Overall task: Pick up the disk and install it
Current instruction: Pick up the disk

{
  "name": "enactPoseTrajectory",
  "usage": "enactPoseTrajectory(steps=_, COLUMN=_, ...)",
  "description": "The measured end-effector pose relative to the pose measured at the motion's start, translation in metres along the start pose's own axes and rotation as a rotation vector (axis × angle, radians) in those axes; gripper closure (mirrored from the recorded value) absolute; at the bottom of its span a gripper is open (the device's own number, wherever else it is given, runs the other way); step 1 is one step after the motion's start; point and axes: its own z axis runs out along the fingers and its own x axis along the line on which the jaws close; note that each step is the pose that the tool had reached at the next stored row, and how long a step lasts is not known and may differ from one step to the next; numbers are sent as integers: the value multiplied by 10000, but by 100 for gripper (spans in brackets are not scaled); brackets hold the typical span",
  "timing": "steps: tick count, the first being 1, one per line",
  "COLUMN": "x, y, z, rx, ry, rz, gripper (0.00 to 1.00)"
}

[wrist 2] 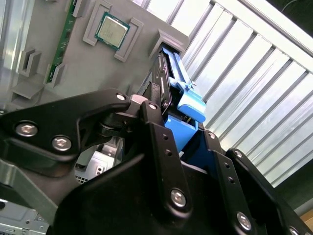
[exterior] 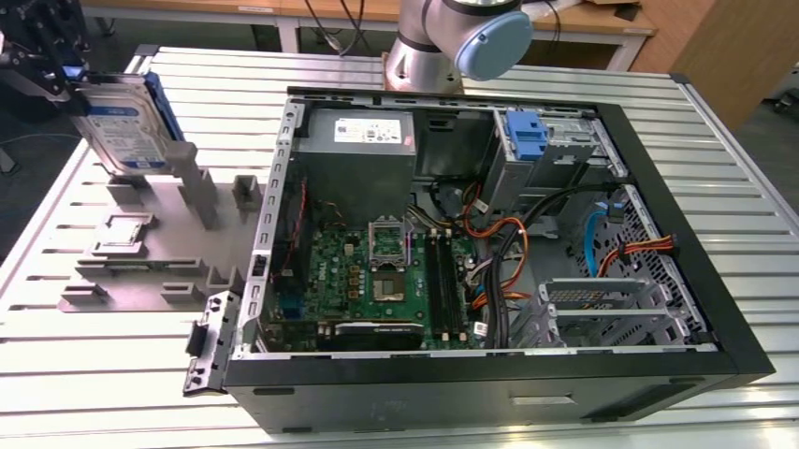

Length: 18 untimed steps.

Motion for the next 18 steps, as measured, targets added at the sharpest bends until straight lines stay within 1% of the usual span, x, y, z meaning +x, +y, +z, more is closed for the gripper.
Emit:
enactPoseTrajectory(steps=7, x=1, y=0, z=-60, rx=0, ry=0, rz=0, gripper=63)
enactPoseTrajectory(steps=10, x=2, y=0, z=-68, rx=-1, ry=1, rz=0, gripper=63)
enactPoseTrajectory(steps=18, x=3, y=0, z=-120, rx=0, ry=0, rz=0, gripper=63)
